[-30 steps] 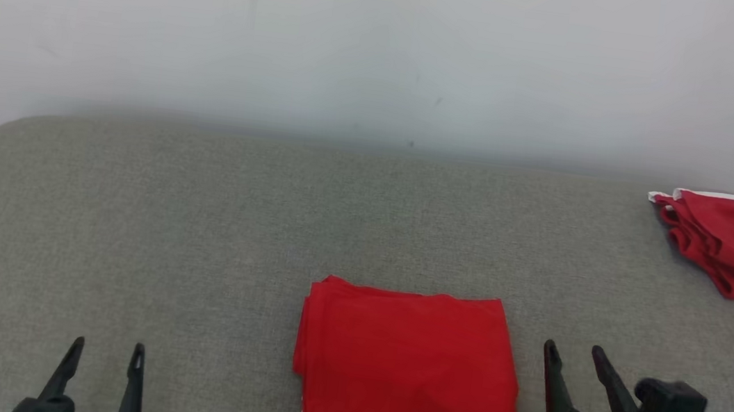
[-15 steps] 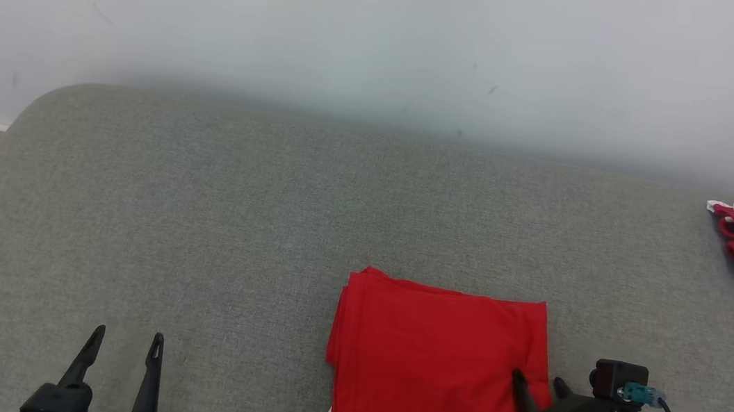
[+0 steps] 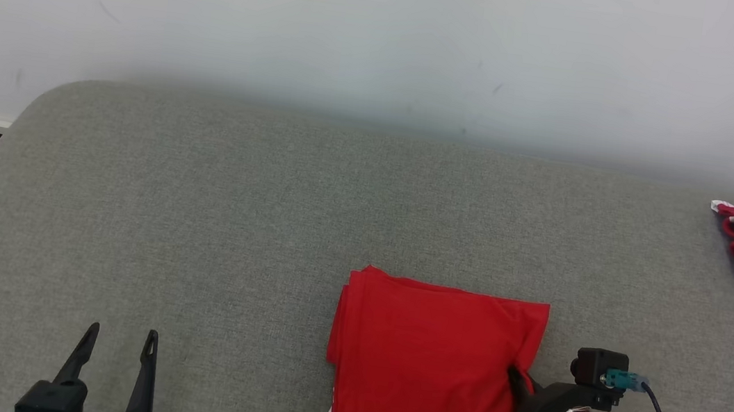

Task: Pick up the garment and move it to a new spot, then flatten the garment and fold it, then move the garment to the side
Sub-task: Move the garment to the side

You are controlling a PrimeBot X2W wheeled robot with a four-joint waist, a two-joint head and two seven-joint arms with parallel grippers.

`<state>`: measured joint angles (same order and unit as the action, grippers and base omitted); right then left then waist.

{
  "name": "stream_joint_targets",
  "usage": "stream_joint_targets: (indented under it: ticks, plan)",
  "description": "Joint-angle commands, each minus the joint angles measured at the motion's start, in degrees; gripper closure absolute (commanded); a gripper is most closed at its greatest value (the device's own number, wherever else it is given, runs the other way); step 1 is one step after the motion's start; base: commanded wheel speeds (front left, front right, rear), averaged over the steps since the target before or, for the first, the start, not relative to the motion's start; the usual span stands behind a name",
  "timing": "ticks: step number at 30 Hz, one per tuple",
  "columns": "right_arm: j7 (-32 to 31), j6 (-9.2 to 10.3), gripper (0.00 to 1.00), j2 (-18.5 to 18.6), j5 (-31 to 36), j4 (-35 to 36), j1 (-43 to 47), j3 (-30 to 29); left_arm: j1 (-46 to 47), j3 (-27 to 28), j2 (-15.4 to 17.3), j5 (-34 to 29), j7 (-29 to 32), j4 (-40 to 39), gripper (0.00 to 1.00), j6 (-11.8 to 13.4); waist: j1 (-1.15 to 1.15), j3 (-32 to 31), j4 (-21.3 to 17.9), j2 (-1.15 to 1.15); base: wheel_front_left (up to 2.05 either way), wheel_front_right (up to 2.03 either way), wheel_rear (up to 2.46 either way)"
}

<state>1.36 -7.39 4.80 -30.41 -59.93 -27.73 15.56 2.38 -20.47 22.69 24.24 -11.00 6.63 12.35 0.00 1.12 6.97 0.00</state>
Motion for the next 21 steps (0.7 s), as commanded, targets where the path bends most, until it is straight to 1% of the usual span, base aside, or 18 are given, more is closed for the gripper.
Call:
stream_joint_targets:
  ticks: [1, 3, 7, 13, 21]
  plan:
    - [0.0, -0.18, 1.00, 0.3, -0.6, -0.4, -0.4, 0.4, -0.2, 0.0, 0.1, 0.1, -0.3, -0.1, 0.00, 0.2, 0.00, 0.1, -0.3, 0.00, 0.00, 0.00, 0.00]
    - [0.7, -0.14, 1.00, 1.8, -1.1, -0.3, -2.3, 1.4, -0.3, 0.0, 0.1, 0.3, -0.4, -0.3, 0.00, 0.2, 0.00, 0.5, -0.6, 0.00, 0.00, 0.00, 0.00]
    - [1.8, -0.12, 1.00, 6.2, -1.1, 0.4, -7.7, 3.7, 0.4, 0.0, 0.1, 0.5, -0.6, -0.8, 0.00, 0.1, 0.00, 2.0, -1.5, 0.00, 0.00, 0.00, 0.00]
    - [2.5, -0.12, 1.00, 14.7, -0.6, 1.6, -18.1, 6.8, 2.1, 0.3, 0.1, 0.5, -1.0, -1.6, 0.00, 0.1, 0.00, 5.8, -3.2, 0.00, 0.00, 0.00, 0.00]
    - [0.2, -0.12, 1.00, 25.8, 1.1, 1.6, -30.1, 13.1, 5.7, 1.0, 0.3, -0.1, -1.5, -4.1, 0.00, 0.4, 0.00, 12.4, -4.5, 0.00, 0.00, 0.00, 0.00]
